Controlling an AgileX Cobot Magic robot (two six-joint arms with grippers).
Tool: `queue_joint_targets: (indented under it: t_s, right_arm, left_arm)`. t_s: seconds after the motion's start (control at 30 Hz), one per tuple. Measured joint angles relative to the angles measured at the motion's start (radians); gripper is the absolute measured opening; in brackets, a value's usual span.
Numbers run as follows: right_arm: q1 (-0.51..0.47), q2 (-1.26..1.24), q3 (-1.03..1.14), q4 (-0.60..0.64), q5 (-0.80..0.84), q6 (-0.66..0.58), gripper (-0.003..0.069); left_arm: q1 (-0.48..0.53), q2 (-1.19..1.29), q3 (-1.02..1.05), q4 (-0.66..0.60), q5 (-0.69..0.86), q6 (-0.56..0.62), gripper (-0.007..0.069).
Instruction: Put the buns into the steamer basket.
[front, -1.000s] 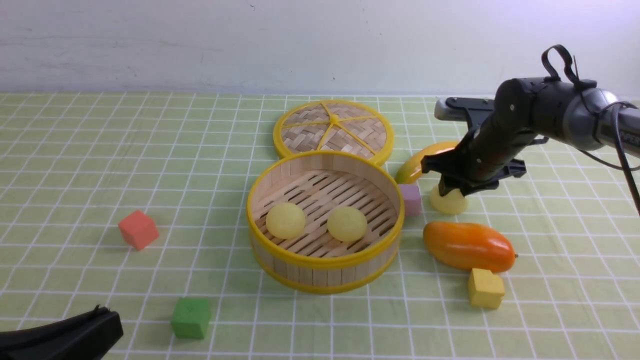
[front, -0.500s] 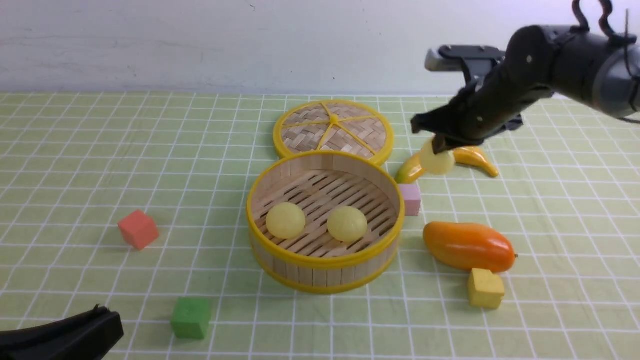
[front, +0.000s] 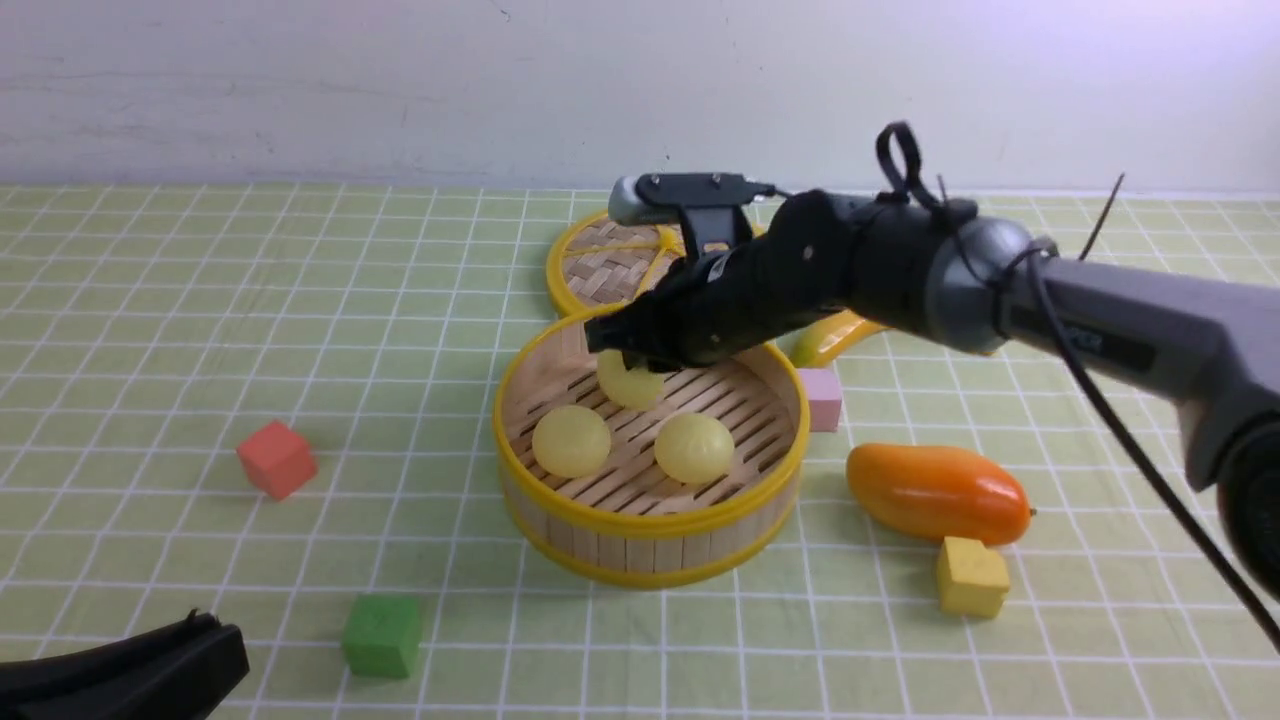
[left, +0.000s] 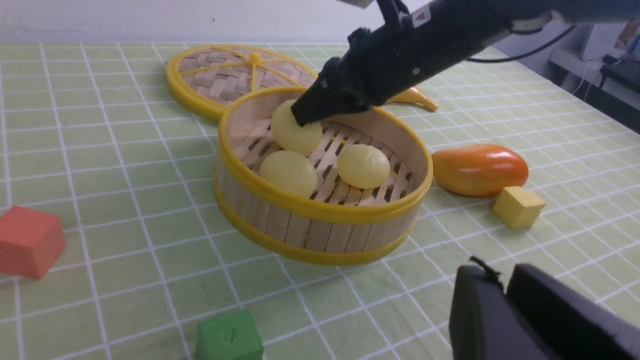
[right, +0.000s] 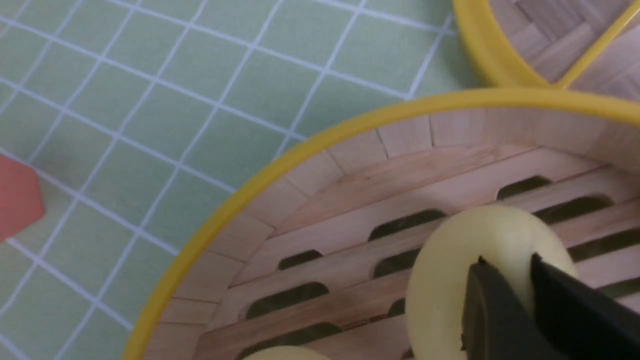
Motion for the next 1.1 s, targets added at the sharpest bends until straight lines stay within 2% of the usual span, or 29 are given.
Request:
queue_joint_targets:
  t_s: [0.03,0.1,0.13,0.2,0.27,0.37,0.4,0.5,0.57,0.67,0.73,0.83,0.93,1.1]
  right_arm:
    - [0.002,0.007,0.0,0.0,-0.003,0.0,0.0129]
    - [0.002,0.009,0.0,0.001,-0.004,0.0,0.0211]
    - [0.002,0.008,0.0,0.001,-0.004,0.0,0.0219]
    - [0.002,-0.017,0.0,0.0,0.034,0.0,0.0331]
    - [0.002,-0.064,0.0,-0.005,0.102,0.0,0.0401]
    - [0.0,-0.137,0.0,-0.019,0.202,0.003,0.0435]
    - [-0.003,-0.211,0.003,-0.051,0.3,0.027,0.0437]
    - [-0.003,-0.366,0.049,-0.143,0.47,0.109,0.0382]
    - [0.004,-0.467,0.118,-0.207,0.546,0.158,0.0311]
    - [0.011,-0.572,0.208,-0.258,0.589,0.201,0.0223]
    - [0.015,-0.688,0.326,-0.291,0.618,0.237,0.0127]
    - [0.015,-0.799,0.417,-0.305,0.695,0.243,0.0048]
    - [0.015,-0.878,0.457,-0.308,0.79,0.245,-0.0002]
    - [0.015,-0.947,0.462,-0.308,0.835,0.245,-0.002]
  left_arm:
    - [0.0,0.0,0.0,0.0,0.0,0.0,0.0081]
    - [0.0,0.0,0.0,0.0,0.0,0.0,0.0082]
    - [0.0,0.0,0.0,-0.001,0.0,0.0,0.0083]
    - [0.0,0.0,0.0,-0.001,0.0,0.0,0.0085]
    - [0.0,0.0,0.0,-0.001,0.001,0.0,0.0088]
    - [0.0,0.0,0.0,-0.002,0.001,0.0,0.0091]
    - [0.0,0.0,0.0,-0.002,0.001,0.0,0.0092]
    - [0.0,0.0,0.0,-0.002,0.001,0.0,0.0093]
    - [0.0,0.0,0.0,-0.002,0.001,0.0,0.0097]
    - [0.0,0.0,0.0,-0.002,0.001,0.0,0.0099]
    - [0.0,0.0,0.0,-0.002,0.001,0.0,0.0102]
    - [0.0,0.0,0.0,-0.002,0.001,0.0,0.0104]
    - [0.0,0.0,0.0,-0.002,0.001,0.0,0.0109]
    - [0.0,0.0,0.0,-0.002,0.001,0.0,0.0112]
